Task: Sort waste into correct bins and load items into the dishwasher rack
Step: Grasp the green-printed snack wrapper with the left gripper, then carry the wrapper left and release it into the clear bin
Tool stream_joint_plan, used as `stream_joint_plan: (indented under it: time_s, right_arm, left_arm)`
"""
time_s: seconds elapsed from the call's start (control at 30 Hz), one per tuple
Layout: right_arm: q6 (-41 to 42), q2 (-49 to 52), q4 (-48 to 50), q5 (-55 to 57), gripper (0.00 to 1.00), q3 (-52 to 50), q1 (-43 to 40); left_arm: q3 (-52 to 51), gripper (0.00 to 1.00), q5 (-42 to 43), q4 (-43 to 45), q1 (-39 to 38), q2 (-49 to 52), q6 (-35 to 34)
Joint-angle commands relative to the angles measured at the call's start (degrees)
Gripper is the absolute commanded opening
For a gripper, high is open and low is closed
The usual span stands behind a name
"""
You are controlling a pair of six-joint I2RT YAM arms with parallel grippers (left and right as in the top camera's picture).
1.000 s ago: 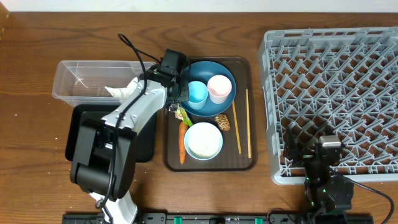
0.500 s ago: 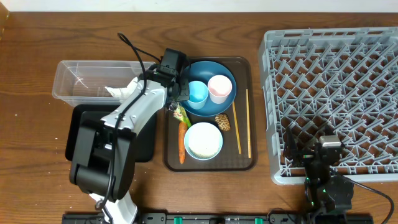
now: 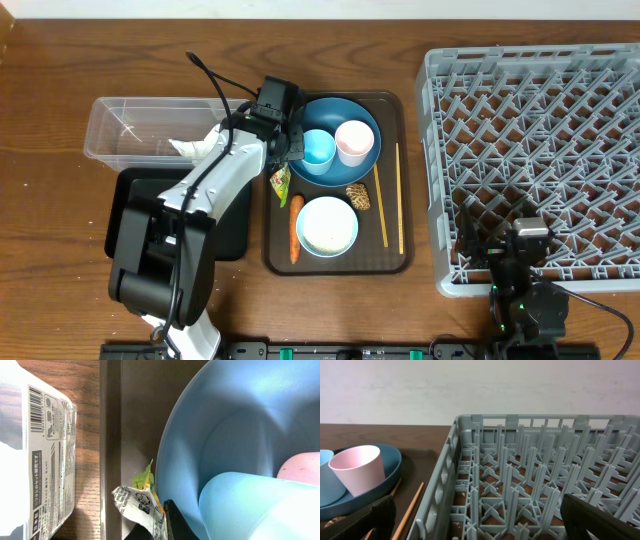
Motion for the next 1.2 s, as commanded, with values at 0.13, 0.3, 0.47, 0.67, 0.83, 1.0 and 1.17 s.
stream_joint_plan:
  time_s: [0.13,0.3,0.47,0.67,0.83,1.0,1.17]
  right_arm:
    - [-0.68,-0.24,-0.22,-0.02,0.99,-0.09,-1.55]
    - [-0.68,-0.26,-0.22,-0.02,0.99,-0.09,-1.55]
    - [-0.68,-0.26,-0.22,-0.02,0.99,-0.09,-1.55]
    - [-0.68,-0.26,-0.22,-0.02,0.99,-0.09,-1.55]
    - [-0.68,-0.24,-0.22,-0.02,0.99,-0.09,-1.55]
    - [-0.68,-0.24,-0.22,-0.02,0.99,-0.09,-1.55]
    - [-0.68,-0.26,-0.22,-0.02,0.99,-0.09,-1.55]
  left_arm:
    - [0.26,0.06,-0.76,0.07,-0.02,-4.81,0.68]
    - [0.26,0.06,-3.56,0.04,-0.02,-8.04,0.81]
    - [0.26,0.06,-11.43,0.48,0.17,-11.96,0.79]
    - [0.26,0.06,-19.54,4.07,2.49,-13.99,0.72]
    - [0.24,0.06,-19.85,7.26,7.72,-13.14,-1.53]
    - [0.24,0.06,-19.82,8.07,14.1,-11.3,-8.46]
    - [0.24,0.06,-19.78,8.04,18.6,-8.98,-12.96]
